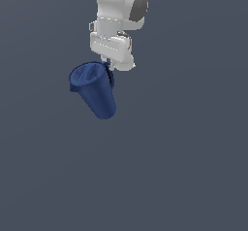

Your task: Pick up the object and move it to a goal position.

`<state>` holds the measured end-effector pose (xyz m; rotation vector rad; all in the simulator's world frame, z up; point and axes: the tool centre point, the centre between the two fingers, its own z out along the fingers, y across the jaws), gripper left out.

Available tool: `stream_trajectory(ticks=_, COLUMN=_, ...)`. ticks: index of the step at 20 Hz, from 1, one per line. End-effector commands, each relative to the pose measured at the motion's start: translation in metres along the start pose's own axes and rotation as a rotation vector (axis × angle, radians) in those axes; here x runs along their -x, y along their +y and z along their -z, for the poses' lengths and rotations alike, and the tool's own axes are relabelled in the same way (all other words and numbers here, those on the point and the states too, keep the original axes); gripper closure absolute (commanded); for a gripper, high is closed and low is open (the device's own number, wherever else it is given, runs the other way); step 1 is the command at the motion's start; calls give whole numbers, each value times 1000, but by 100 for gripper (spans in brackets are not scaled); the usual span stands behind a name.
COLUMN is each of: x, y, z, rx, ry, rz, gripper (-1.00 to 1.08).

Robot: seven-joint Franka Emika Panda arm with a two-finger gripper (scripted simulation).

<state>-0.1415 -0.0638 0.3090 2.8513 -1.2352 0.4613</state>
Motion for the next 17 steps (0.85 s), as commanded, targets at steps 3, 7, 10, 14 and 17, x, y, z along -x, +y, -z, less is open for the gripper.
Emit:
stream_trajectory(ticks=3, x=-18, y=6, z=31, rx=-3, ry=-2, rz=1, gripper=108)
stream_trajectory(ticks=7, x=-30, y=10, z=52, rx=-3, ry=-5, rz=2, gripper=108)
stream_trajectory(ticks=10, x=-38, y=12, z=63, rx=-2, ry=-7, rz=2, gripper=108)
stream_trajectory(ticks=14, x=-44, y=13, z=73, rx=-2, ry=-7, rz=2, gripper=108)
stream_trajectory(ticks=17, x=-45, y=13, z=75, rx=-1, ry=-7, rz=2, gripper=108)
